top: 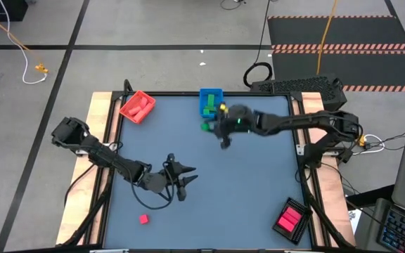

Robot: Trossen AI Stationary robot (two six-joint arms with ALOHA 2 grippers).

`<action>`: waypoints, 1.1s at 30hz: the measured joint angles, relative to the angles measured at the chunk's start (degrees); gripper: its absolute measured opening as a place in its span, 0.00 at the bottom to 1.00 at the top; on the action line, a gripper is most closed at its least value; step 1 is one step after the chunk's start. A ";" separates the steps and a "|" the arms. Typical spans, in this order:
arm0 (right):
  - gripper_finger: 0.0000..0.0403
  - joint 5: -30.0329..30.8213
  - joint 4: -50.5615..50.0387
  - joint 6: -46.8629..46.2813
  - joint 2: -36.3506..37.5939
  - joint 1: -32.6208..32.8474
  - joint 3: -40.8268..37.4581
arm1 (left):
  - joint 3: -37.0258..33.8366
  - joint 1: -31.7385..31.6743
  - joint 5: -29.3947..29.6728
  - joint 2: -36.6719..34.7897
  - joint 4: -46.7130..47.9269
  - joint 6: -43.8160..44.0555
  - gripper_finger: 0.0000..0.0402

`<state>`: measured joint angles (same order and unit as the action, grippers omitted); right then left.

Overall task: Sort & place blocks by color
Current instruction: Put the green block into the blue bin

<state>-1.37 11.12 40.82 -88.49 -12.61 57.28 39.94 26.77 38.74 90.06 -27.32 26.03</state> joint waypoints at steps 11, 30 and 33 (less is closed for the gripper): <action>0.33 -11.23 8.43 -18.18 -0.39 -16.86 0.02 | 0.00 -5.85 0.04 -0.02 0.16 -0.25 0.36; 0.46 -7.41 17.98 -23.60 -7.45 -19.26 0.04 | 0.00 -10.65 -7.36 -0.04 1.69 -0.07 0.36; 0.53 -5.04 17.81 -23.67 -7.45 -19.24 0.04 | 0.00 -9.25 -7.49 -0.04 4.80 2.51 0.36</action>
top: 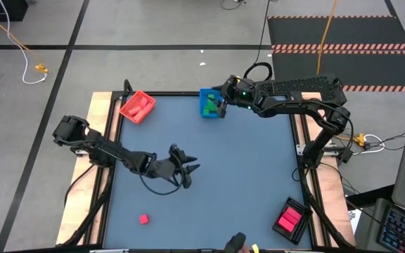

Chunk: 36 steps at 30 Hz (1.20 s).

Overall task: Sort & place blocks by color
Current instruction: Put the green block into the blue bin, then put the red block into the black bin

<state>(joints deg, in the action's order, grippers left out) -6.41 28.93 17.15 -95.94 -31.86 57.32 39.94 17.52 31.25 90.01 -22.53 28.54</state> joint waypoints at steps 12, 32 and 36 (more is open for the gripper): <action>0.64 -6.60 0.64 -15.31 2.26 4.06 0.00 | 7.33 8.13 -17.39 -10.29 55.46 31.96 0.36; 0.64 -6.39 8.63 -14.91 10.35 28.17 -12.08 | 10.10 25.40 -35.89 -6.97 51.23 47.82 0.46; 0.64 -3.77 10.05 -15.47 15.53 29.47 -15.98 | 10.10 27.43 -37.71 -5.12 51.63 50.65 0.60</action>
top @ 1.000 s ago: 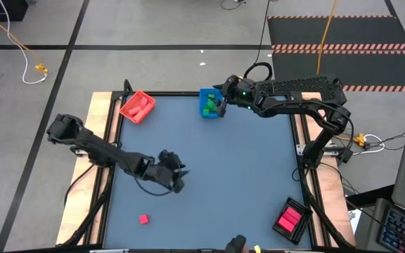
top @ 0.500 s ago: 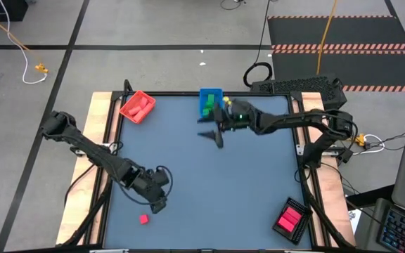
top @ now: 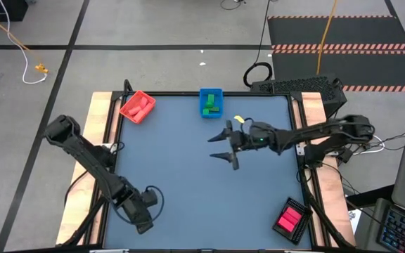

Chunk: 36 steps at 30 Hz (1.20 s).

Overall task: Sort & place blocks by color
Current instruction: Put the red block into the black bin

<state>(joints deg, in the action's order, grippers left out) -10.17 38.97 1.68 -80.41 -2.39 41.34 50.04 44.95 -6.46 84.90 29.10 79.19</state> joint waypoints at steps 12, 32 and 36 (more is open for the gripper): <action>0.64 7.51 0.75 -3.40 14.83 2.91 -11.14 | 0.00 1.62 0.40 7.37 1.36 -6.01 0.94; 0.64 10.54 1.53 -2.35 17.84 3.23 -13.09 | 0.04 0.49 -3.73 10.75 3.43 -4.44 0.33; 0.64 10.43 1.58 -2.19 17.84 3.23 -13.09 | 0.64 -2.36 -5.73 7.37 3.73 -3.82 0.33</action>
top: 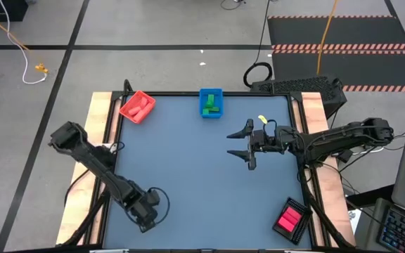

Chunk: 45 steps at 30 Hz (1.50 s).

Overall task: Sort & place blocks by color
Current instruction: Put the red block into the black bin

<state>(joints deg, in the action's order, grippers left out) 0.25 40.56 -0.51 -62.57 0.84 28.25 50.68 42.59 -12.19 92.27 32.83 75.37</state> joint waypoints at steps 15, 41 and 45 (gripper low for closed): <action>0.64 -3.03 2.34 19.88 -0.20 5.50 0.00 | 6.93 -12.60 44.36 -16.93 -5.53 -32.40 0.33; 0.79 11.83 22.65 41.81 -14.34 13.34 0.11 | 2.01 -35.08 16.49 -2.47 -64.41 -33.73 0.33; 0.79 11.85 24.09 41.55 -17.32 13.05 1.72 | 2.01 -35.06 16.51 -2.30 -64.58 -32.70 0.33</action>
<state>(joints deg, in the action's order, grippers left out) 12.10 64.65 41.04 -79.88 13.89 29.97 52.69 7.53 4.32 89.97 -31.75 42.67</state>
